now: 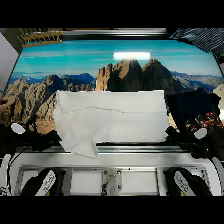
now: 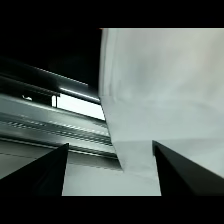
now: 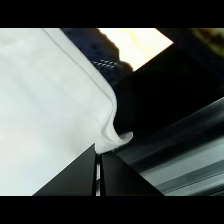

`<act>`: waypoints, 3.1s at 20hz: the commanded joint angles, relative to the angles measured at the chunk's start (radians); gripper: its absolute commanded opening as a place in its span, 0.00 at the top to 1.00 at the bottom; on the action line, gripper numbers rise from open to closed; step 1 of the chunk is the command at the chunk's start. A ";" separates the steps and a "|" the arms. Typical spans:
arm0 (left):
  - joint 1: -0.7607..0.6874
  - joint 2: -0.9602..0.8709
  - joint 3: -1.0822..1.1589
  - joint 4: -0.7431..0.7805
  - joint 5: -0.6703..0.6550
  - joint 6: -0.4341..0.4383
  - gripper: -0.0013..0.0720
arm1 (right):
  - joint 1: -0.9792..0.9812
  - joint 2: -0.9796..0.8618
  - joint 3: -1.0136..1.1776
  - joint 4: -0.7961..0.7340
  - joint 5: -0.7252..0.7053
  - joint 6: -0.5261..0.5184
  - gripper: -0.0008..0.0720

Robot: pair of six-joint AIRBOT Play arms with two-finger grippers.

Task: Fold the clothes and pants, and hang the long-sleeved shirts on hangers.

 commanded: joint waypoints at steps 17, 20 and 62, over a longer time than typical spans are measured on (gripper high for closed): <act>-0.230 -0.082 0.025 -0.089 -0.032 -0.034 0.97 | 0.000 0.006 0.081 -0.056 0.118 -0.032 0.98; -0.174 0.034 0.108 -0.088 -0.169 -0.004 0.97 | 0.000 0.006 0.202 -0.171 0.322 -0.077 0.98; -0.388 -0.489 0.669 -0.174 0.114 0.023 0.97 | 0.059 -0.652 0.738 0.187 0.158 -0.450 0.12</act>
